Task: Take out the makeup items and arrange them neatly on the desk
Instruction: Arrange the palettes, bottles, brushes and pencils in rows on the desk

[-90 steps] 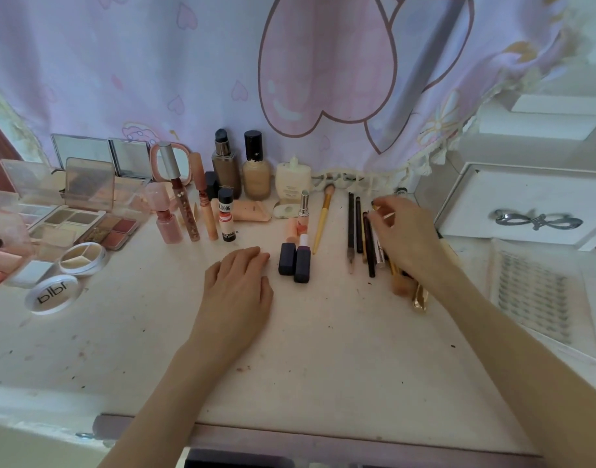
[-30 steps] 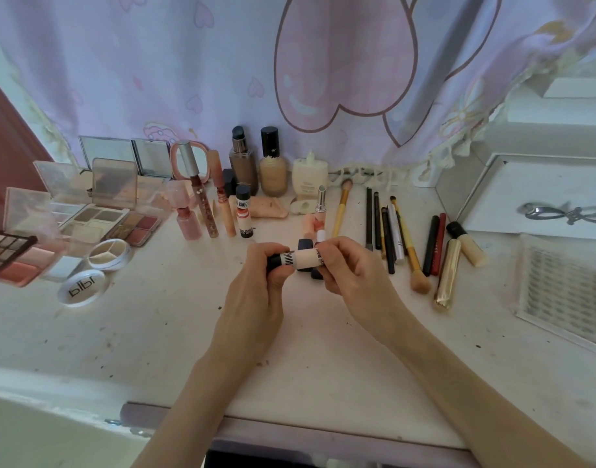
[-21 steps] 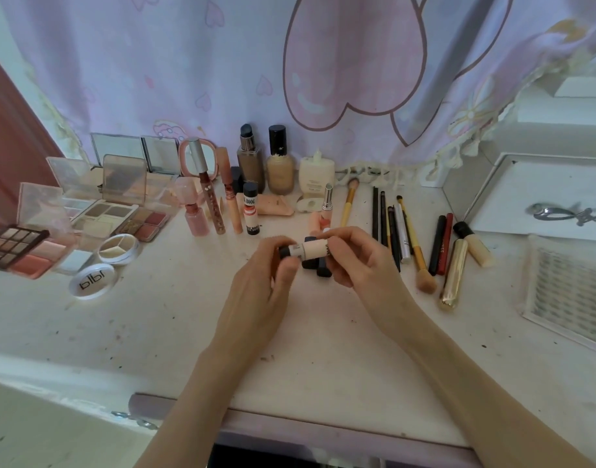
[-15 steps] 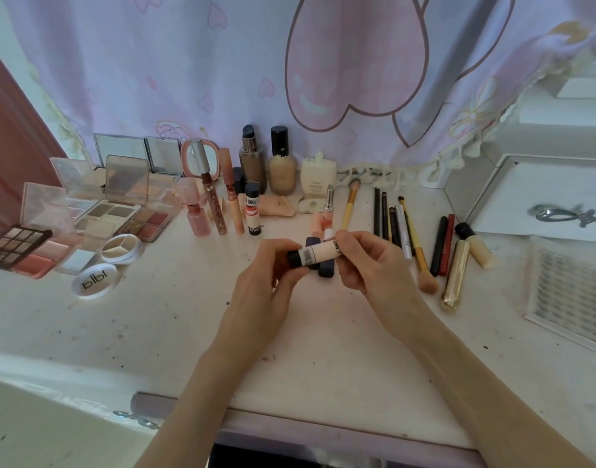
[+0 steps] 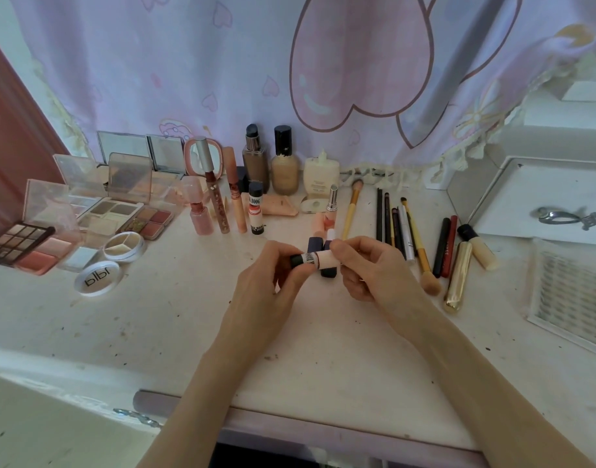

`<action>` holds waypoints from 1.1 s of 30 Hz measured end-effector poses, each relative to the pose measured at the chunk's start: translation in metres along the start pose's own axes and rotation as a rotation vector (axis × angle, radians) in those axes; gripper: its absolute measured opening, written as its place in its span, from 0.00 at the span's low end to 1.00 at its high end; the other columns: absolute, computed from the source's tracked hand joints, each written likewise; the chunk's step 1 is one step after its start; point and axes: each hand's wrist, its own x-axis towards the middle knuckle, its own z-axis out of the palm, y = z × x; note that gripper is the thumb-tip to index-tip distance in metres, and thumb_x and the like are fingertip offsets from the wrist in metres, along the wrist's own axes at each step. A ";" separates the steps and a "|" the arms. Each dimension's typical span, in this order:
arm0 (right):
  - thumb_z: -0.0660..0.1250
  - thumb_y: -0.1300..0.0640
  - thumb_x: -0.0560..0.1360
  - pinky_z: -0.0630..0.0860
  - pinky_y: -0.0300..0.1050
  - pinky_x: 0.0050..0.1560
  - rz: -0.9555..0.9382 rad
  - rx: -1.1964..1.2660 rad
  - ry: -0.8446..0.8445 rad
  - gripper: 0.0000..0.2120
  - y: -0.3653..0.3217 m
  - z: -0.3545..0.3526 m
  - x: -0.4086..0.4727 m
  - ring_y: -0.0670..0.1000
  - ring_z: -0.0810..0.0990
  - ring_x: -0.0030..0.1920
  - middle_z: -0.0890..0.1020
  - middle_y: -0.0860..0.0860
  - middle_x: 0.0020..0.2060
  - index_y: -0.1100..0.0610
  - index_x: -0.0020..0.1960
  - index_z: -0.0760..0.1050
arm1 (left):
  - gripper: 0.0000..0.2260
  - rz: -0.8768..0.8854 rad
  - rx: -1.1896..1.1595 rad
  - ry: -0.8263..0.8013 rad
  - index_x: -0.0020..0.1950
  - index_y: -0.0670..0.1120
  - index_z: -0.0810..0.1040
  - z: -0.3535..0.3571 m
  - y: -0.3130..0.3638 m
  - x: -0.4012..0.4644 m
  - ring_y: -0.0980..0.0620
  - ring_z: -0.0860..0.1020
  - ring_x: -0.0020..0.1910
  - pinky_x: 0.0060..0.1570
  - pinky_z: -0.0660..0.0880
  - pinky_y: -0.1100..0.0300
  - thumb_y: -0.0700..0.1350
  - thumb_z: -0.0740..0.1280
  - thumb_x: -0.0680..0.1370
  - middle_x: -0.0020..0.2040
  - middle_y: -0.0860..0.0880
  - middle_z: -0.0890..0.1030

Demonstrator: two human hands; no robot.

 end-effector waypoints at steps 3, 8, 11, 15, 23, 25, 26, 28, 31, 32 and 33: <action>0.67 0.56 0.72 0.63 0.35 0.23 -0.026 0.020 -0.035 0.08 0.001 -0.001 0.000 0.45 0.67 0.24 0.74 0.46 0.24 0.59 0.47 0.75 | 0.05 -0.013 0.025 0.011 0.41 0.59 0.66 0.000 -0.001 0.001 0.63 0.71 0.34 0.35 0.67 0.72 0.58 0.59 0.72 0.32 0.57 0.72; 0.68 0.58 0.70 0.70 0.39 0.34 -0.167 -0.024 -0.024 0.10 0.002 -0.003 -0.001 0.48 0.75 0.36 0.81 0.49 0.38 0.54 0.51 0.77 | 0.12 -0.095 -0.003 0.062 0.35 0.52 0.69 0.000 -0.005 0.003 0.59 0.69 0.30 0.31 0.66 0.70 0.55 0.54 0.75 0.30 0.54 0.71; 0.64 0.65 0.75 0.70 0.40 0.37 -0.221 -0.035 -0.040 0.12 0.003 -0.006 -0.001 0.53 0.71 0.40 0.80 0.50 0.43 0.52 0.54 0.78 | 0.15 -0.159 -0.049 0.056 0.34 0.51 0.71 0.001 -0.006 0.003 0.60 0.72 0.33 0.34 0.67 0.69 0.52 0.53 0.78 0.30 0.55 0.74; 0.65 0.63 0.73 0.72 0.38 0.35 -0.144 0.094 -0.085 0.15 -0.001 -0.007 -0.001 0.51 0.76 0.40 0.81 0.54 0.46 0.57 0.59 0.75 | 0.15 -0.200 -0.068 0.031 0.35 0.53 0.72 0.001 -0.008 0.004 0.63 0.73 0.33 0.36 0.67 0.71 0.50 0.54 0.80 0.30 0.55 0.74; 0.67 0.48 0.69 0.63 0.33 0.21 0.022 0.008 -0.038 0.17 -0.003 0.001 -0.003 0.44 0.66 0.22 0.73 0.48 0.25 0.61 0.48 0.77 | 0.15 -0.178 -0.064 -0.005 0.35 0.52 0.70 0.000 -0.003 0.003 0.66 0.72 0.32 0.35 0.66 0.74 0.51 0.52 0.79 0.30 0.56 0.73; 0.65 0.57 0.74 0.64 0.33 0.24 -0.013 0.053 -0.058 0.08 -0.003 -0.001 -0.002 0.44 0.67 0.25 0.73 0.49 0.27 0.60 0.50 0.77 | 0.15 -0.179 -0.060 0.004 0.34 0.51 0.70 0.000 -0.004 0.003 0.65 0.72 0.31 0.34 0.66 0.73 0.51 0.52 0.79 0.30 0.56 0.72; 0.64 0.60 0.75 0.64 0.34 0.26 -0.032 0.075 -0.073 0.07 -0.002 -0.002 -0.002 0.45 0.68 0.27 0.74 0.50 0.29 0.60 0.51 0.78 | 0.16 -0.184 -0.060 0.010 0.34 0.51 0.70 0.000 -0.004 0.003 0.64 0.71 0.30 0.33 0.65 0.73 0.50 0.52 0.79 0.29 0.55 0.72; 0.62 0.64 0.75 0.65 0.36 0.28 -0.062 0.099 -0.098 0.09 -0.001 -0.003 -0.002 0.47 0.69 0.31 0.76 0.51 0.33 0.58 0.52 0.78 | 0.16 -0.195 -0.060 0.022 0.33 0.51 0.69 -0.001 -0.005 0.004 0.64 0.71 0.30 0.32 0.65 0.72 0.49 0.53 0.80 0.29 0.55 0.71; 0.61 0.68 0.76 0.67 0.37 0.29 -0.079 0.102 -0.112 0.11 0.000 -0.002 -0.003 0.47 0.72 0.33 0.79 0.50 0.35 0.56 0.50 0.78 | 0.17 -0.200 -0.069 0.059 0.32 0.50 0.70 -0.001 -0.004 0.004 0.63 0.70 0.30 0.33 0.65 0.71 0.53 0.52 0.78 0.29 0.54 0.71; 0.60 0.68 0.76 0.67 0.38 0.30 -0.078 0.090 -0.110 0.12 0.000 -0.002 -0.003 0.47 0.73 0.34 0.79 0.49 0.34 0.55 0.50 0.78 | 0.17 -0.198 -0.073 0.083 0.33 0.49 0.70 -0.001 -0.004 0.004 0.62 0.70 0.30 0.33 0.66 0.71 0.55 0.52 0.77 0.29 0.54 0.71; 0.60 0.68 0.76 0.68 0.38 0.31 -0.080 0.070 -0.105 0.12 0.000 -0.002 -0.003 0.47 0.74 0.33 0.80 0.48 0.34 0.54 0.50 0.78 | 0.17 -0.197 -0.076 0.113 0.33 0.50 0.70 -0.001 -0.004 0.004 0.62 0.70 0.30 0.32 0.66 0.72 0.56 0.52 0.76 0.29 0.54 0.71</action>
